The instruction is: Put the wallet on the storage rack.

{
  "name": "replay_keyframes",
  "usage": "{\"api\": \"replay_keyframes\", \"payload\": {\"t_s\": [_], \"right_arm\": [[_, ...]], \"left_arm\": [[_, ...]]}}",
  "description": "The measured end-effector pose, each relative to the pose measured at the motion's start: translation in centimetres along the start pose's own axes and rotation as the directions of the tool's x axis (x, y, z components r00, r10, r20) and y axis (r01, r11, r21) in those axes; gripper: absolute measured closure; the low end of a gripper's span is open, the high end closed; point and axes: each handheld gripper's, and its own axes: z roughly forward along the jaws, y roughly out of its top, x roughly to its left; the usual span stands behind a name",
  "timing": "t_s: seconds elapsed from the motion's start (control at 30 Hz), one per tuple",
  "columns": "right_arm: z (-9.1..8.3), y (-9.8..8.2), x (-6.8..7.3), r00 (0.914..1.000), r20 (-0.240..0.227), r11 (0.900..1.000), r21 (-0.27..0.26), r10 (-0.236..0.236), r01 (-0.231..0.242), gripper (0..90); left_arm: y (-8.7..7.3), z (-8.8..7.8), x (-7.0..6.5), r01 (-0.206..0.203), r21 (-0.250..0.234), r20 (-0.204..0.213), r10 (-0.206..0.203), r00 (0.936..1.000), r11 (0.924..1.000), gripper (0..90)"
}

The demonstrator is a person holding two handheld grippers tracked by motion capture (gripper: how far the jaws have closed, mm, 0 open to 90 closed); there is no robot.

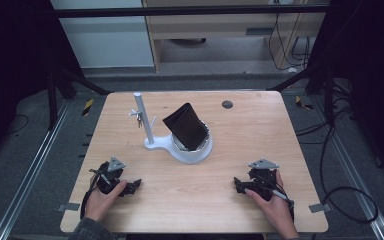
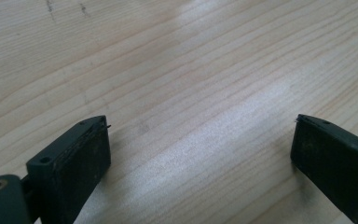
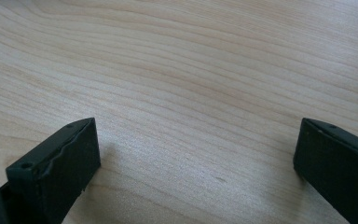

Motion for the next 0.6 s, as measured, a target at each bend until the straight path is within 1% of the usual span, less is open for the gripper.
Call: {"api": "replay_keyframes", "payload": {"t_s": [0.13,0.2,0.4,0.47,0.6], "right_arm": [[0.00,0.00,0.00,1.0000,0.000,1.000,0.000,0.000,0.000,0.7],[0.00,0.00,0.00,1.0000,0.000,1.000,0.000,0.000,0.000,0.7],[0.04,-0.02,-0.03,1.0000,0.004,1.000,-0.002,-0.007,0.007,0.7],[0.01,-0.01,-0.01,1.0000,0.001,1.000,-0.001,-0.002,0.002,0.7],[0.04,-0.02,-0.03,1.0000,0.005,1.000,-0.002,-0.007,0.007,0.7]], "left_arm": [[0.01,0.28,0.10,-0.003,-0.016,-0.001,0.003,1.0000,0.9999,3.4],[-0.07,0.48,0.15,-0.003,-0.035,-0.004,0.003,1.0000,0.9994,2.0],[-0.05,0.52,0.15,-0.001,-0.033,-0.004,0.001,1.0000,0.9994,0.9],[-0.06,0.52,0.03,0.002,-0.031,-0.019,-0.003,0.9998,0.9995,0.2],[-0.04,0.55,0.03,0.007,-0.030,-0.019,-0.007,0.9998,0.9995,0.0]]}}
